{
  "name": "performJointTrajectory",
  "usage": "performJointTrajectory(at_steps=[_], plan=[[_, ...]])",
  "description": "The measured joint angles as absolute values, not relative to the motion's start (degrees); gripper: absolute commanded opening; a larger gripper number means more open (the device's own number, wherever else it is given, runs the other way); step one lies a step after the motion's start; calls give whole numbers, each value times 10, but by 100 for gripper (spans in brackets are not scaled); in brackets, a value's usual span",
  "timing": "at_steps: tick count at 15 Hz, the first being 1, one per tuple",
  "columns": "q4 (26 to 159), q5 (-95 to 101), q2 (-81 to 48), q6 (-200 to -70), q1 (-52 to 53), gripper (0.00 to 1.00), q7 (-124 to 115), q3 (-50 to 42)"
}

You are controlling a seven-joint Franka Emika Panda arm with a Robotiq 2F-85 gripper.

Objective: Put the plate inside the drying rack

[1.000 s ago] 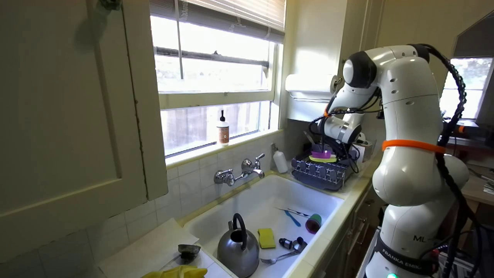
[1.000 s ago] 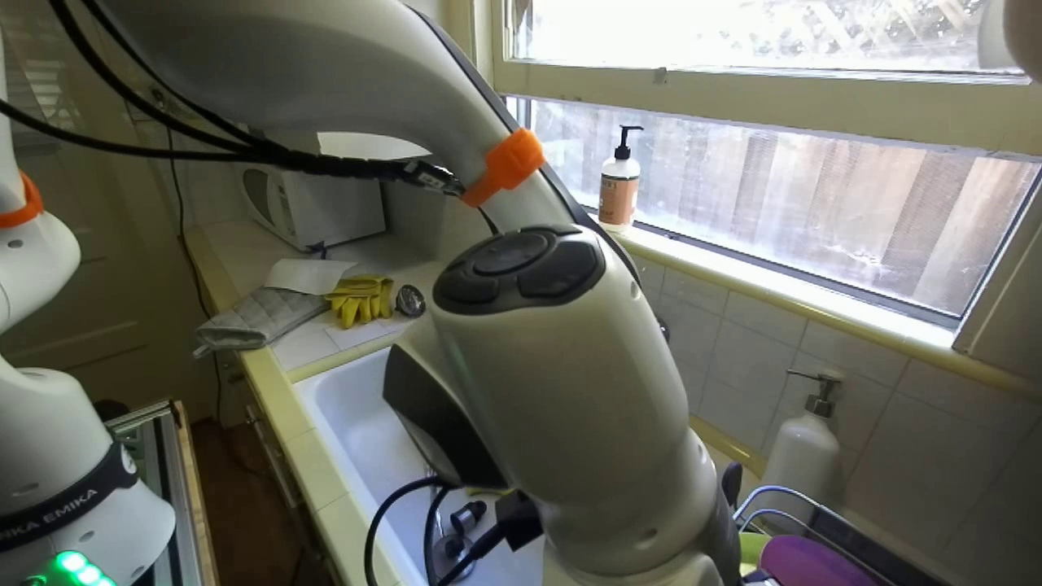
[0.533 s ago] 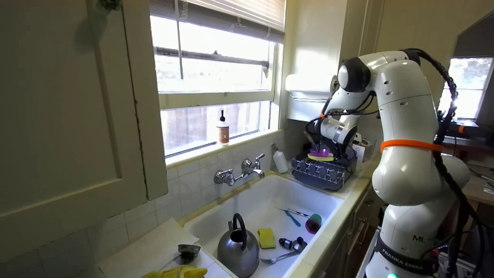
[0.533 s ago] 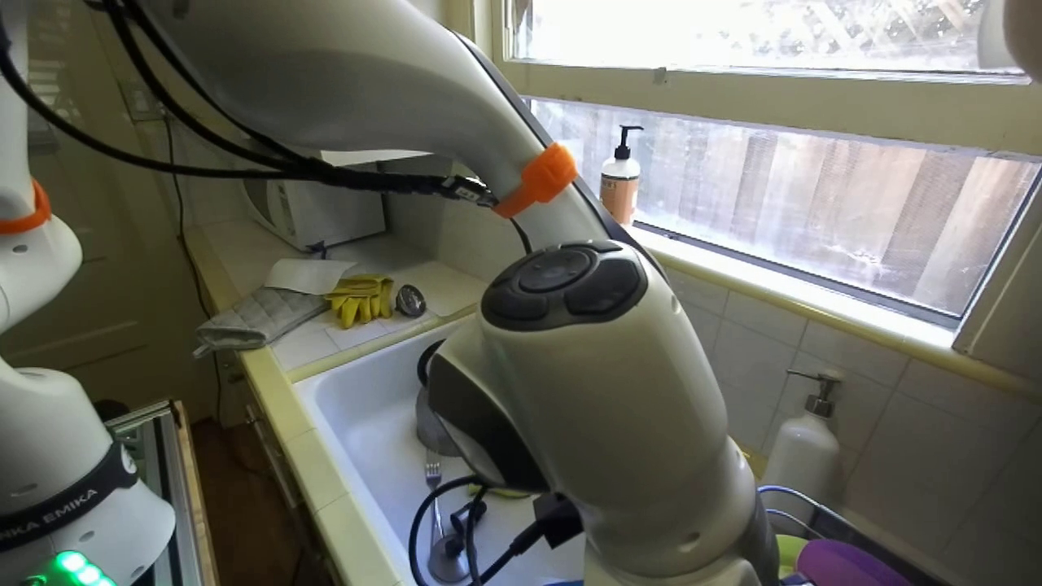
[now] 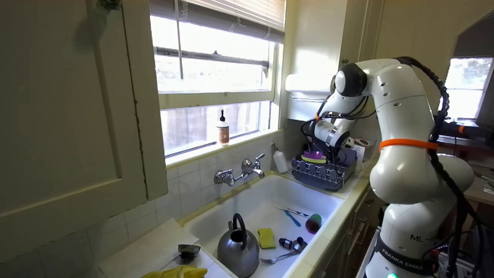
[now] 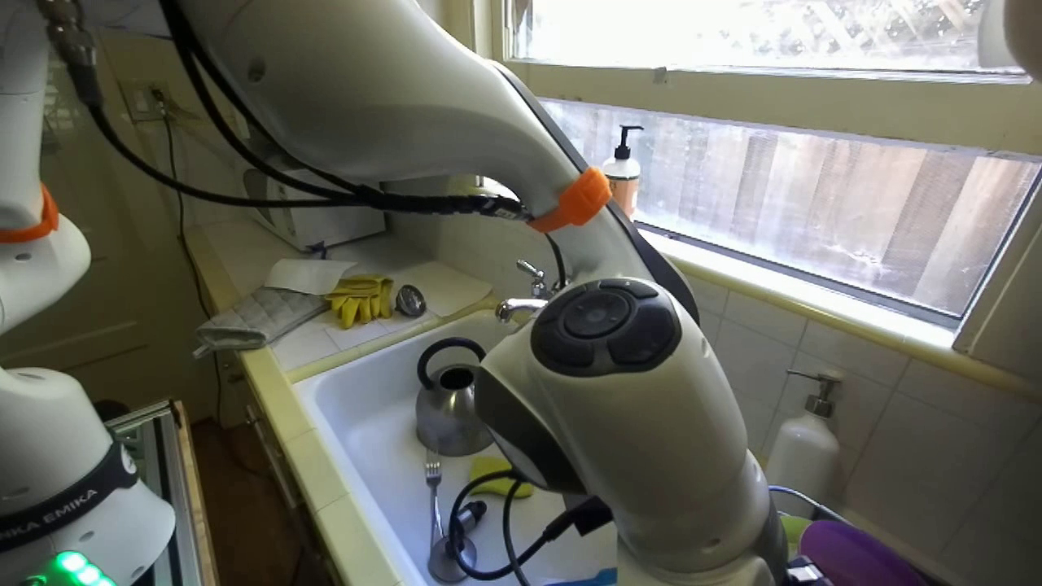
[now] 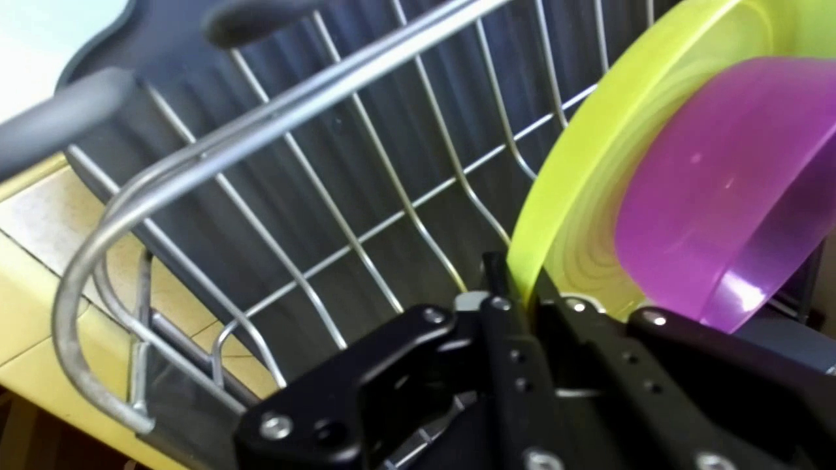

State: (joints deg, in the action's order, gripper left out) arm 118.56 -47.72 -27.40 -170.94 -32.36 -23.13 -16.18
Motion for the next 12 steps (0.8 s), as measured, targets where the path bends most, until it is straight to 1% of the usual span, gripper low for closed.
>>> performJointTrajectory(at_steps=[12], plan=[[1169, -483, -310, -1767, -364, 2, -196, -97]])
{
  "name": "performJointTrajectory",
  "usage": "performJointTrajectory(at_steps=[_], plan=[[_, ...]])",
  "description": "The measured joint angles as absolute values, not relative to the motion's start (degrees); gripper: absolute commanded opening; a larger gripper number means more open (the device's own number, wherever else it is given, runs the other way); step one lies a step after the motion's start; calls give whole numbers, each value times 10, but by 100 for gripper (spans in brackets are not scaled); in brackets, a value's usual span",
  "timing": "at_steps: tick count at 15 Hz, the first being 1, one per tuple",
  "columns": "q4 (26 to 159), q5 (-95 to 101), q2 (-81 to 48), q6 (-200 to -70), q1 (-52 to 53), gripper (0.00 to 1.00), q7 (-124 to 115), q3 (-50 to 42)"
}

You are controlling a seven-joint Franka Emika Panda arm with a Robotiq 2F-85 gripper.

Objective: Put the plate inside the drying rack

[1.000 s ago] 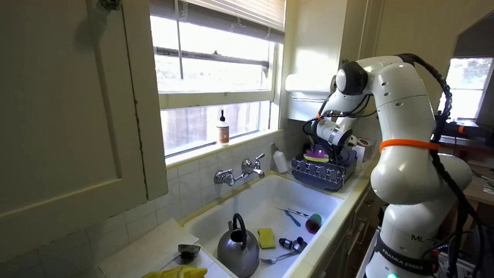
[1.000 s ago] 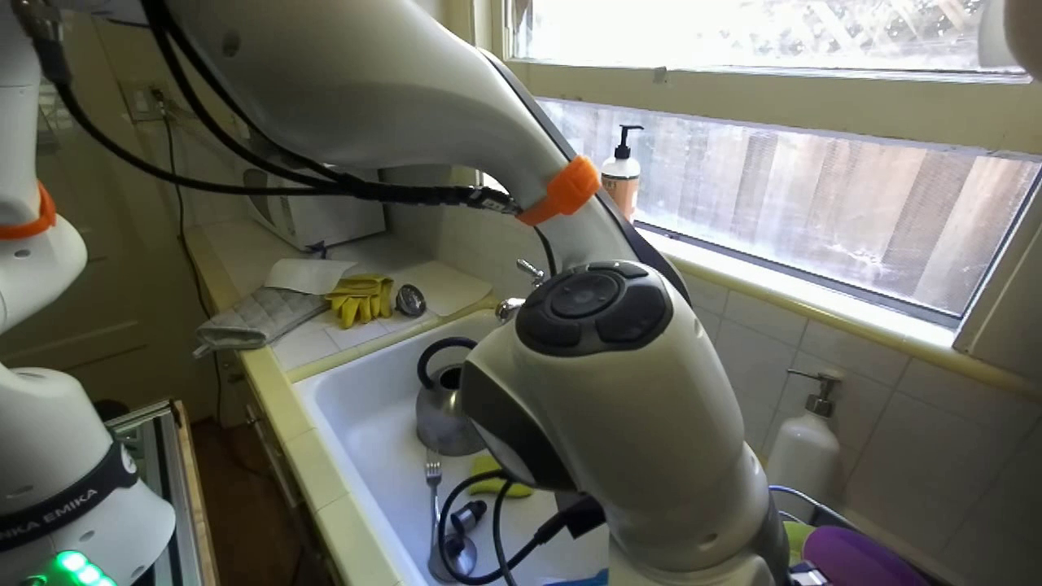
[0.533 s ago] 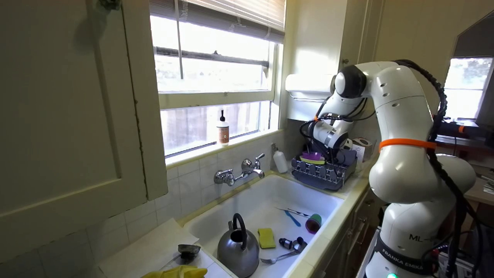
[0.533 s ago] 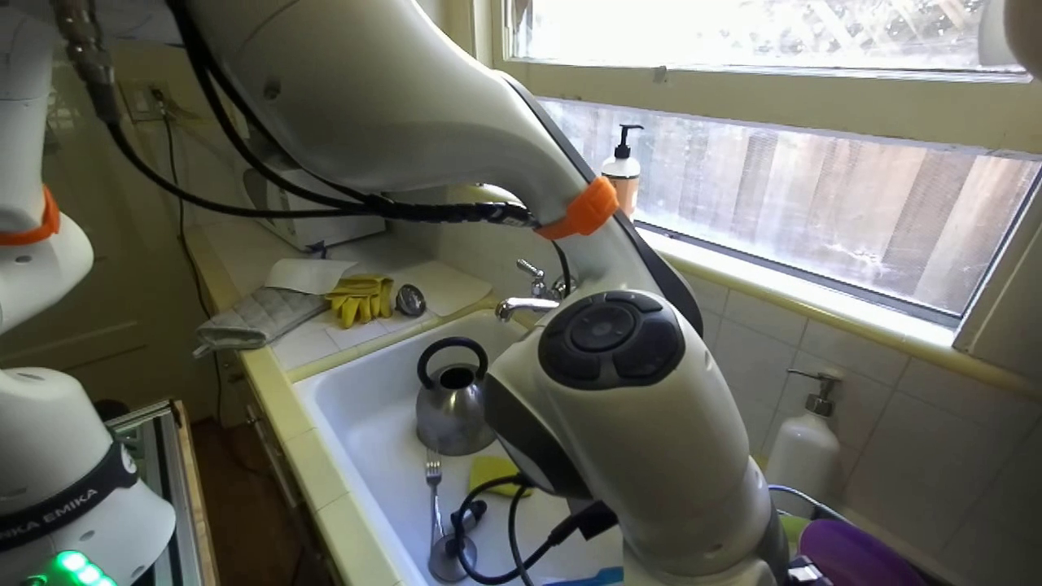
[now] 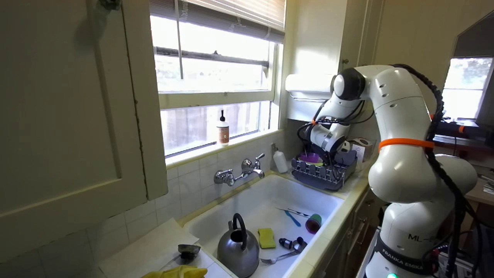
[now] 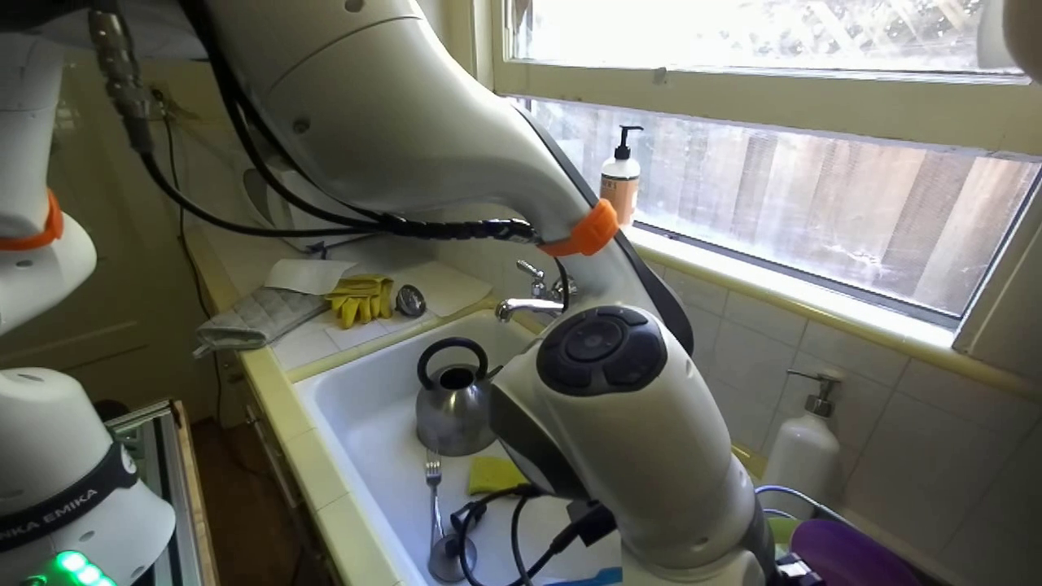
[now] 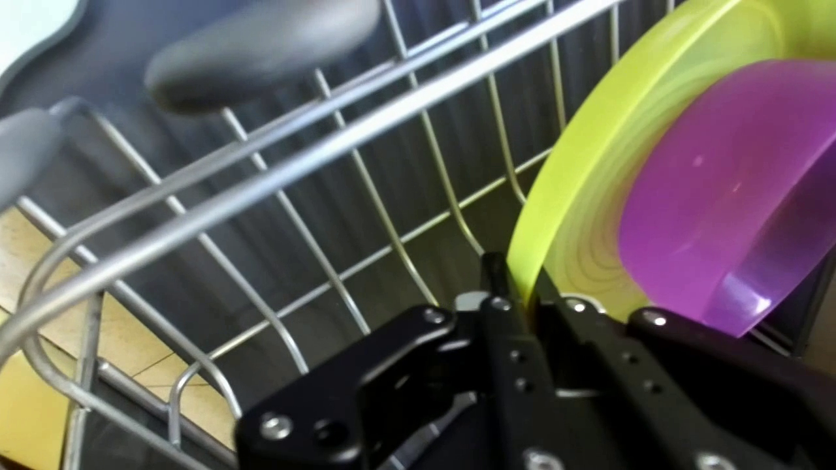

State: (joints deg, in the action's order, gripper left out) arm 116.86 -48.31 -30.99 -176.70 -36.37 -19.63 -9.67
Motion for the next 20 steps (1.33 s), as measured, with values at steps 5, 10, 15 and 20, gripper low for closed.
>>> performJointTrajectory(at_steps=[5, 10, 15, 20], plan=[[1168, -483, -314, -1782, -373, 45, -184, -81], [1168, -483, -313, -1782, -385, 83, -164, -62], [1166, -483, -312, -1782, -391, 100, -162, -56], [1174, -480, -298, -1776, -387, 100, -162, -73]])
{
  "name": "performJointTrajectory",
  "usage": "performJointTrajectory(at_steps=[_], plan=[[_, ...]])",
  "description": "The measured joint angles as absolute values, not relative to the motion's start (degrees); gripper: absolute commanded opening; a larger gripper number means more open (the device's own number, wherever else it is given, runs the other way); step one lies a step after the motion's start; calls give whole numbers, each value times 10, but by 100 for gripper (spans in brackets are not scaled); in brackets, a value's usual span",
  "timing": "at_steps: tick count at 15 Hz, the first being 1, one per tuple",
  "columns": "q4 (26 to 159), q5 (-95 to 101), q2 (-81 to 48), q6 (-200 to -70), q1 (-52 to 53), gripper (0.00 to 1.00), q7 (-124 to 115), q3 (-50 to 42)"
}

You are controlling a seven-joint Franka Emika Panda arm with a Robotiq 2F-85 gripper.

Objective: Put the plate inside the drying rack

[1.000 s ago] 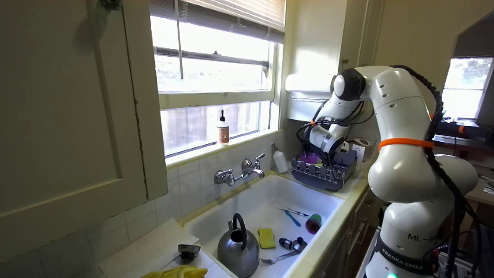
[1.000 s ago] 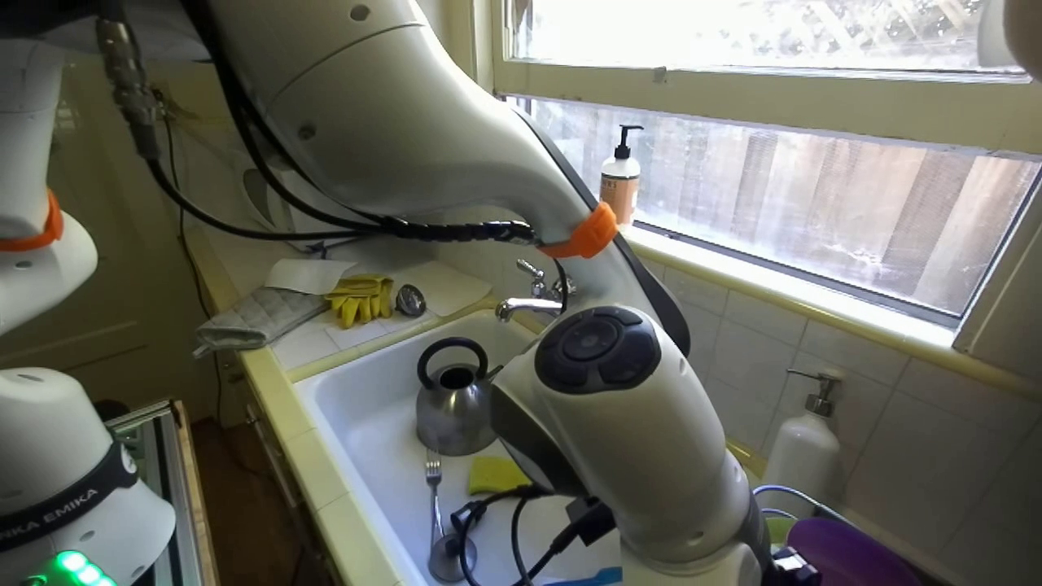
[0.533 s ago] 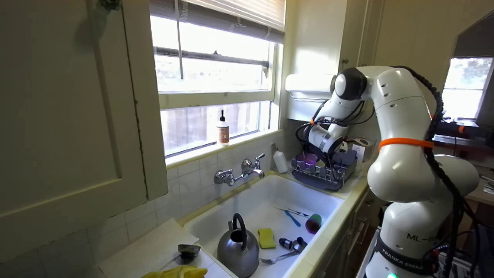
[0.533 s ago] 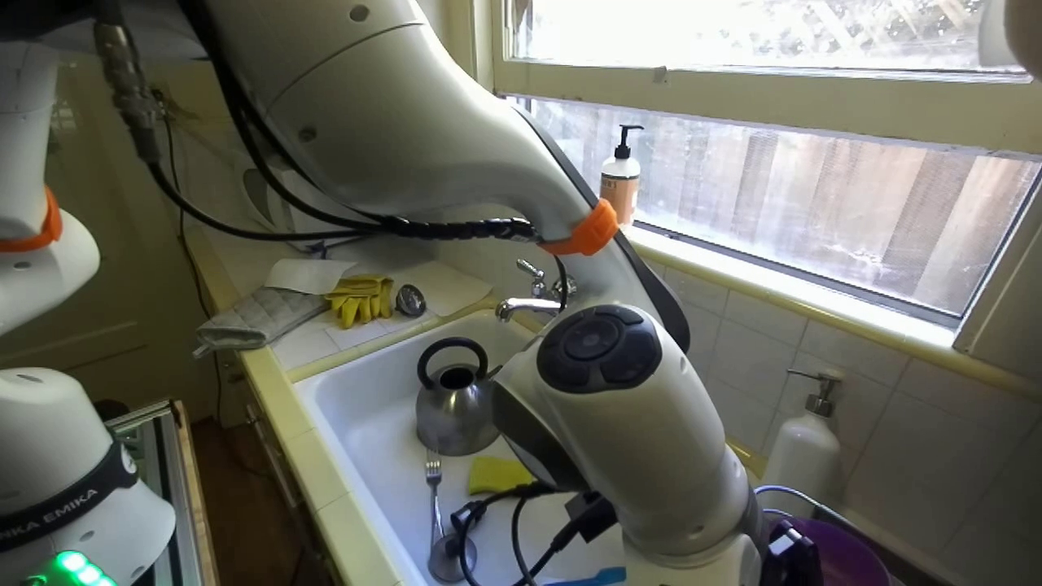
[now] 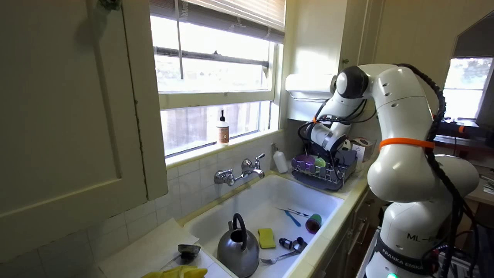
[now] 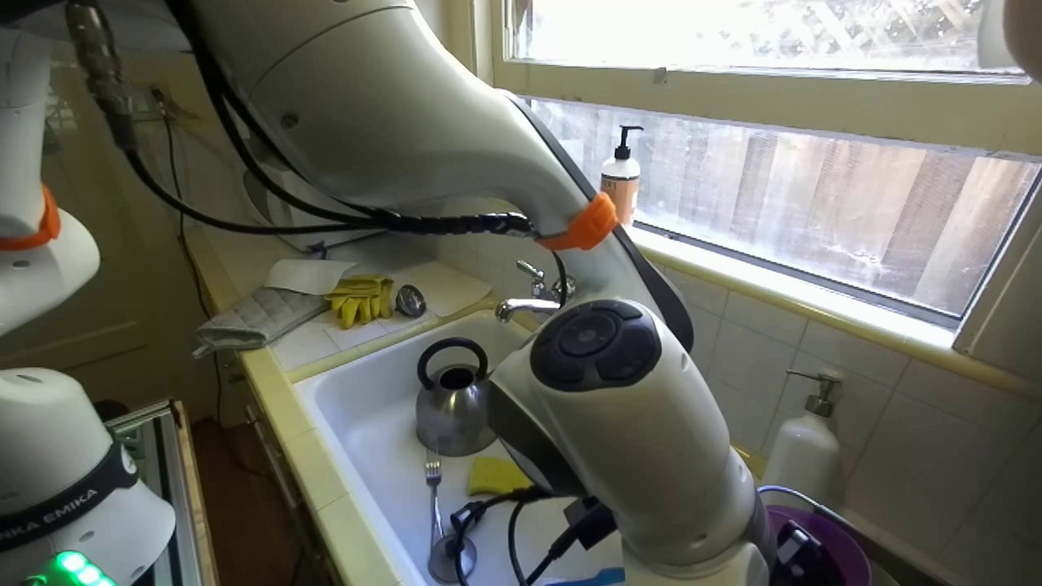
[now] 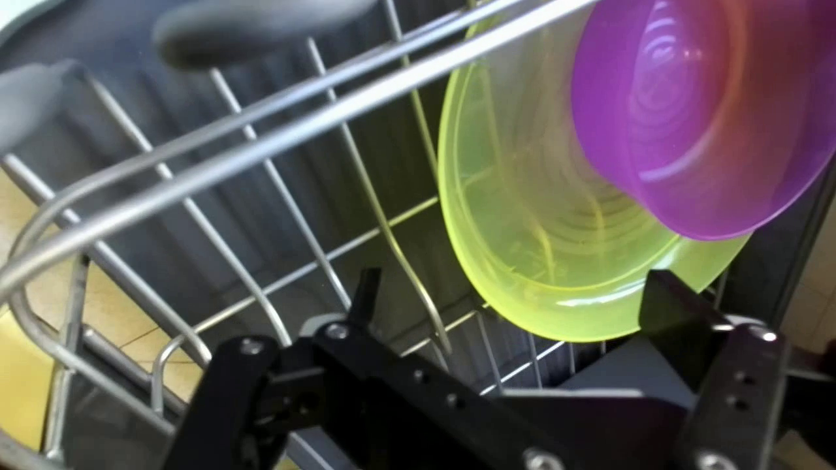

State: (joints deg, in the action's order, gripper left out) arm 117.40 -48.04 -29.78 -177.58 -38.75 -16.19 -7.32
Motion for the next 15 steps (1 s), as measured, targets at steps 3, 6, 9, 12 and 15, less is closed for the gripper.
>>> performJointTrajectory(at_steps=[3, 6, 9, 12, 15], plan=[[1184, -467, -275, -1746, -382, 100, -162, -98], [1188, -428, -246, -1677, -370, 100, -161, -136], [1186, -369, -216, -1583, -365, 100, -146, -168], [1184, -327, -187, -1522, -365, 100, -110, -182], [1185, -298, -164, -1501, -365, 100, -66, -184]])
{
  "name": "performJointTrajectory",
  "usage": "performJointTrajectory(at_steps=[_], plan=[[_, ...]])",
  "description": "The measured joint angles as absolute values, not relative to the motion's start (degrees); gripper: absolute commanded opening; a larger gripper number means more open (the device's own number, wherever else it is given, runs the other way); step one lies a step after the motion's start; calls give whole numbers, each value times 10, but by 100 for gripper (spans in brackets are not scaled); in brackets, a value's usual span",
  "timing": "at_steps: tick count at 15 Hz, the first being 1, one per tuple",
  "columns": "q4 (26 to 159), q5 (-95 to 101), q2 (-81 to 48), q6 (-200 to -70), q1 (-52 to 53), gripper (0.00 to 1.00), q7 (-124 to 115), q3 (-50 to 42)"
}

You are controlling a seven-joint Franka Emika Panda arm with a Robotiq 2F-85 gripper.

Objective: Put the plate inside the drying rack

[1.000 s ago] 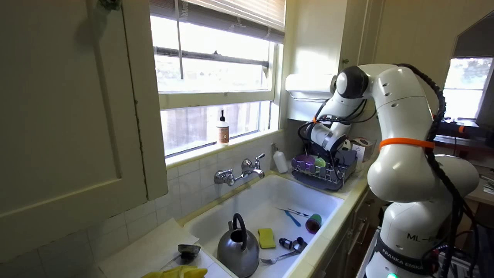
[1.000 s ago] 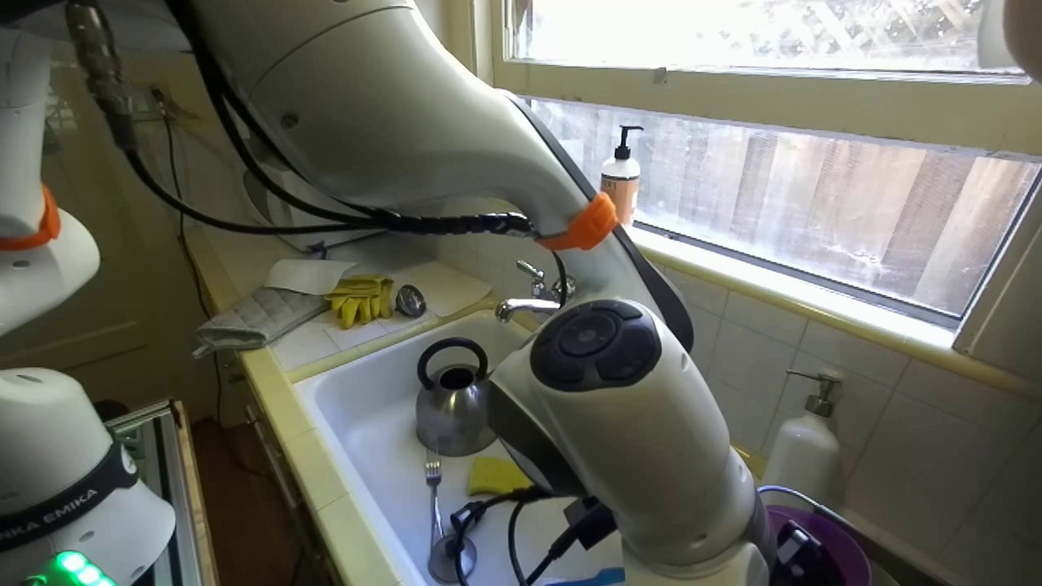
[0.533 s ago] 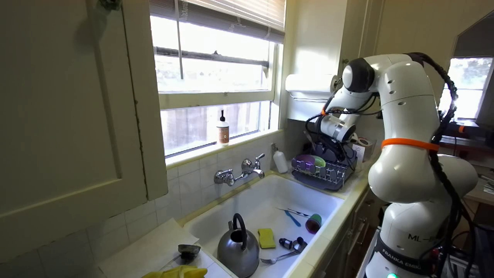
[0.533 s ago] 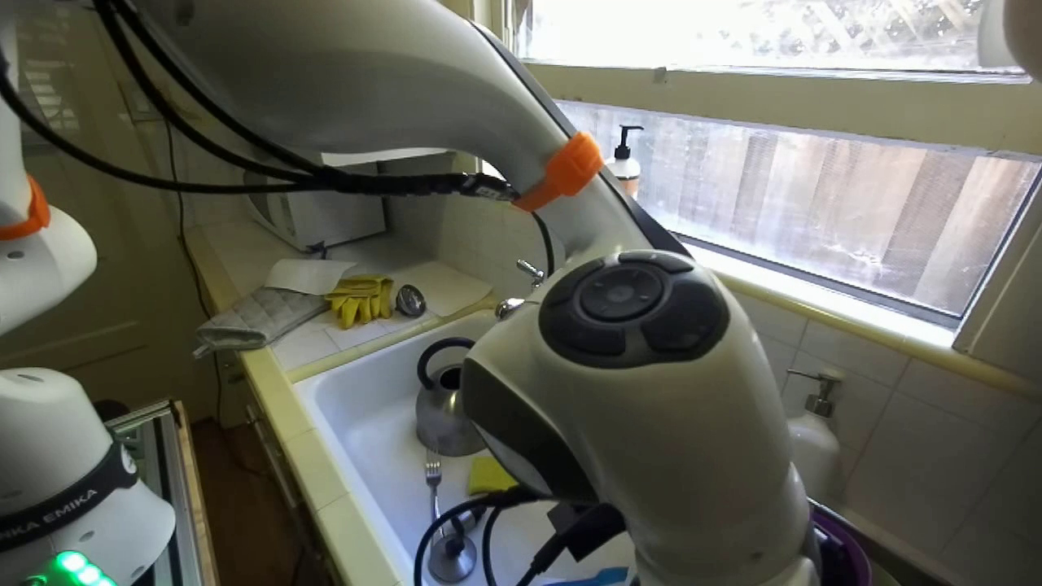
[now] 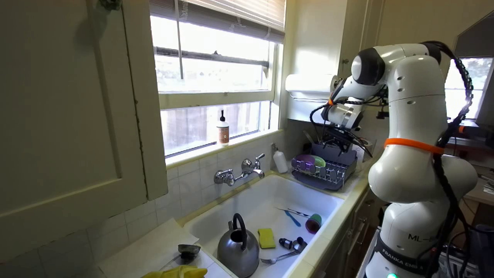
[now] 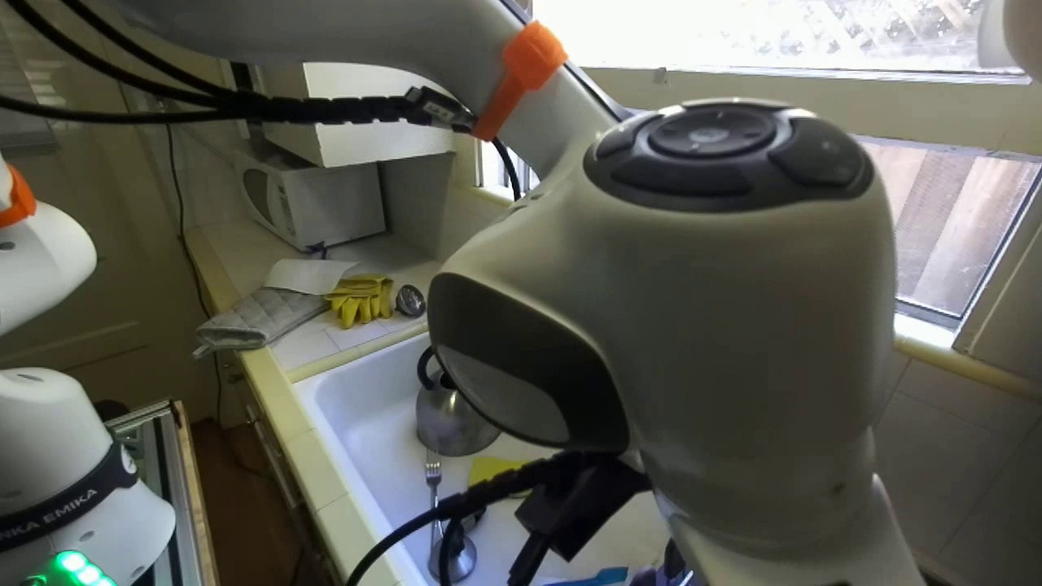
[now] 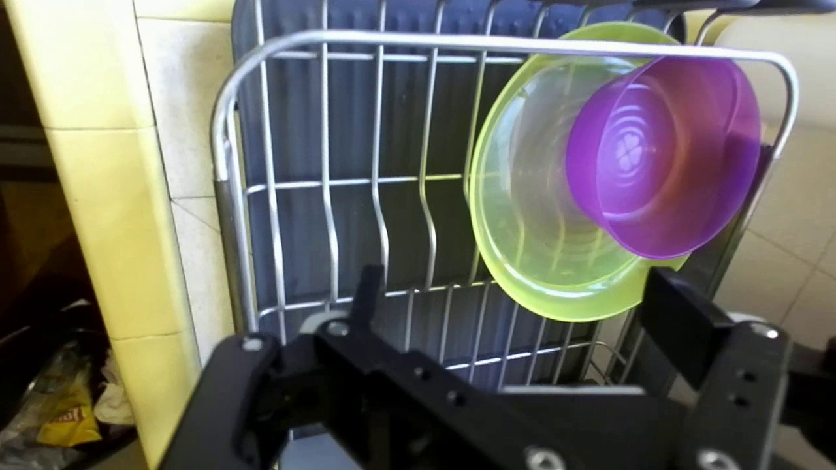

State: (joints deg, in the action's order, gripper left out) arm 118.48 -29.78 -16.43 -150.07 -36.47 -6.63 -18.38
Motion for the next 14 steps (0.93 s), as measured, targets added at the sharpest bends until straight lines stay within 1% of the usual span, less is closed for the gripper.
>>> performJointTrajectory(at_steps=[8, 14], plan=[[1194, -280, -122, -1490, -357, 100, 118, -170], [1205, -280, -103, -1490, -344, 100, 199, -164]])
